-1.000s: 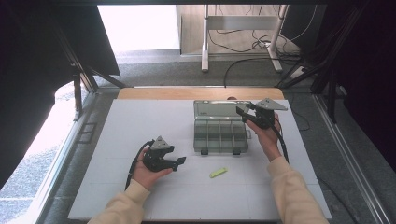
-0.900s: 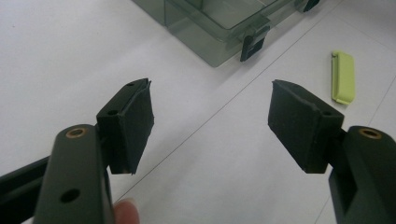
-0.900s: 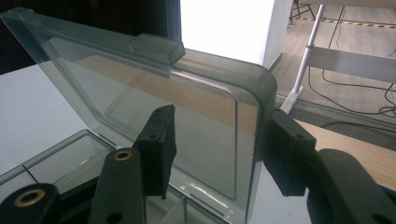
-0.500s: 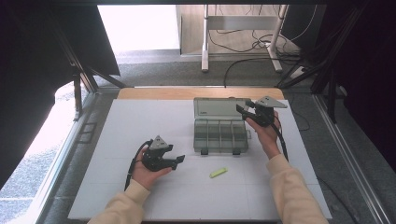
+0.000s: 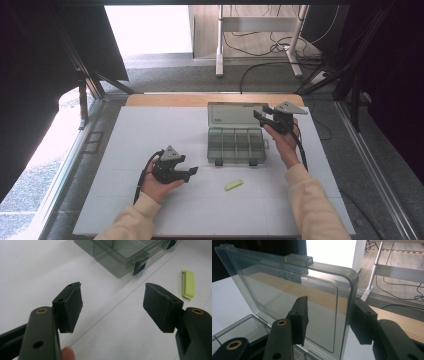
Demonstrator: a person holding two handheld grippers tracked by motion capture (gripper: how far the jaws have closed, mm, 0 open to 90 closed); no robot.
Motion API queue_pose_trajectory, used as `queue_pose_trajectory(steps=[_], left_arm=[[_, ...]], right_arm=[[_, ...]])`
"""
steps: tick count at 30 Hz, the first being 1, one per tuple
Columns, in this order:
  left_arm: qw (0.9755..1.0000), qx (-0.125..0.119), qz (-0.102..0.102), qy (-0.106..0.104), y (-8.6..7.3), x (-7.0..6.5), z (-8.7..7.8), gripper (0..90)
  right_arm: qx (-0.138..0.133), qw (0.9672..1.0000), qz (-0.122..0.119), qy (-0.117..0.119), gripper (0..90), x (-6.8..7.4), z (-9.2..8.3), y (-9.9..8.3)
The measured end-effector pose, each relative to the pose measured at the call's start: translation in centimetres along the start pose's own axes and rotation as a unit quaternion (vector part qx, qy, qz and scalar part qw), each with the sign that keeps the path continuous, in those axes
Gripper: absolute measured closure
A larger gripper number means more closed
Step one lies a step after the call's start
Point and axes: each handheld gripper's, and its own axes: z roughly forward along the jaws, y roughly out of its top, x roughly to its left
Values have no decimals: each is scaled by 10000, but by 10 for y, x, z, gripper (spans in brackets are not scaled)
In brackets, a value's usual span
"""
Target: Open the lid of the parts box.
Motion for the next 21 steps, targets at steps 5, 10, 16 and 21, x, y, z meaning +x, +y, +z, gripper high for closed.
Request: queue_pose_trajectory(steps=[5, 10, 16, 21], left_arm=[[10000, 9, 6, -1, 0, 0, 0, 321], [10000, 34, 15, -6, -1, -1, 1, 320], [10000, 64, 31, -28, -1, -1, 2, 320], [9999, 124, 86, -59, -1, -2, 4, 319]], right_arm=[[8, 10000, 21, -13, 523, -1, 2, 1], [5, 10000, 51, -25, 525, -2, 4, 1], [15, 10000, 69, -19, 534, -2, 3, 2], [32, 10000, 77, -16, 538, -3, 3, 2]])
